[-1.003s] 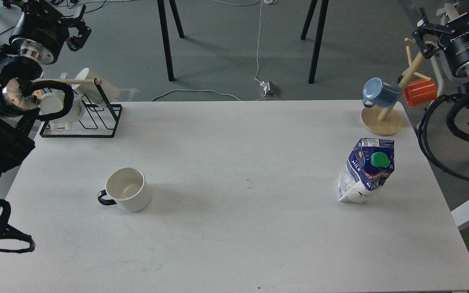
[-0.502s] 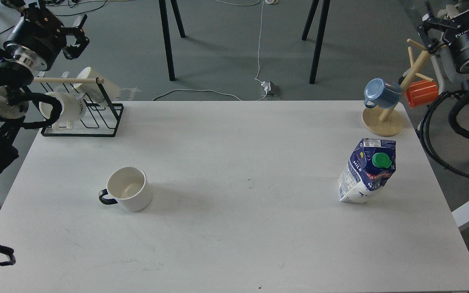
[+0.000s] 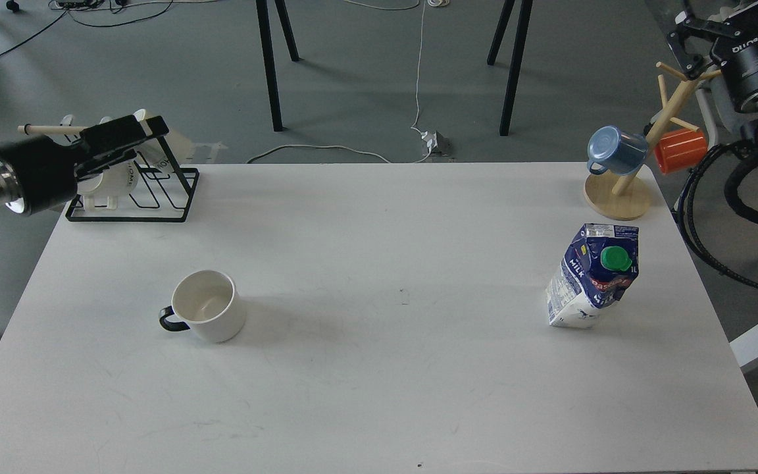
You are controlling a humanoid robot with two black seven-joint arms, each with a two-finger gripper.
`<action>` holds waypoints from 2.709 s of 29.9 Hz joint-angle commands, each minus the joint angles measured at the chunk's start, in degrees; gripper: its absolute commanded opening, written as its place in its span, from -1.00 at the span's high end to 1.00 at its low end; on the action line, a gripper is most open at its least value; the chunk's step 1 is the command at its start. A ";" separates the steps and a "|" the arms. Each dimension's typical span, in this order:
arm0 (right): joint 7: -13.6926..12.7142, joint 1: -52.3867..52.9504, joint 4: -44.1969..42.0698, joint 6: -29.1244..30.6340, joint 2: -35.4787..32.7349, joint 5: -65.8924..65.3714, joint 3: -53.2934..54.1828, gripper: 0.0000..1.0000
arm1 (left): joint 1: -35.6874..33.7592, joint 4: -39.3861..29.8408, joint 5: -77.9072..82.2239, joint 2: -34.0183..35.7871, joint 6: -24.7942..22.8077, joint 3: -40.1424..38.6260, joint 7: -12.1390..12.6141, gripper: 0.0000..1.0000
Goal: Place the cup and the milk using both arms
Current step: 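Lower the left arm from the raised pose toward the white mug, then grasp the white mug rim with the left gripper, then slide the white mug with the left gripper toward the table center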
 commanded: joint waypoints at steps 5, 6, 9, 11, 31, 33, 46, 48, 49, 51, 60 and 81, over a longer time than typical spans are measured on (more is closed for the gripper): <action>0.19 -2.07 -0.08 0.00 -0.17 0.05 0.01 -0.98 | 3.03 -0.74 27.95 -3.34 4.82 0.19 0.22 -0.71; 0.19 -2.16 -0.17 0.00 -0.43 0.05 0.01 -0.98 | 3.20 -0.39 31.47 -4.74 4.82 0.19 0.39 -0.68; 0.19 -2.07 -0.43 0.00 -0.70 -0.04 0.01 -0.98 | 5.39 0.84 43.86 -8.44 4.82 1.41 0.66 -0.47; 0.19 -2.07 -0.61 0.00 -0.70 -0.04 -0.07 -0.98 | 7.24 4.08 49.93 -11.94 4.91 2.29 0.75 -0.42; 0.19 -3.48 -0.78 0.00 -0.43 -0.04 0.10 -0.98 | 9.27 13.77 53.57 -16.89 4.82 2.47 -0.22 0.94; 0.19 -3.48 -0.78 0.00 -0.43 -0.04 0.36 -0.98 | 9.00 13.24 53.30 -16.80 4.74 1.86 -0.31 0.96; 0.28 -6.46 -1.13 0.00 -0.79 0.05 5.37 -0.98 | -6.45 3.40 43.99 -17.57 -13.07 0.54 -9.01 1.00; 0.28 -6.64 -1.13 0.00 -1.05 0.05 6.69 -0.98 | -8.30 3.22 43.99 -21.26 -13.07 0.89 -7.79 1.00; 0.28 -6.64 -1.13 0.00 -1.40 0.05 7.13 -0.98 | -8.83 3.22 43.99 -23.20 -13.07 1.06 -5.87 1.00; -0.16 -6.56 -1.22 0.00 -1.75 0.05 8.09 -0.98 | -9.37 3.48 43.99 -26.98 -13.07 1.24 0.10 1.00; -2.01 0.73 -3.33 0.00 -0.96 -0.04 7.57 -0.98 | -9.02 4.89 55.04 -41.32 -13.07 8.00 7.34 1.00; -1.92 1.89 -1.49 0.00 0.53 -0.04 6.78 -0.98 | -6.55 7.97 56.38 -47.12 -13.07 12.67 7.34 -0.17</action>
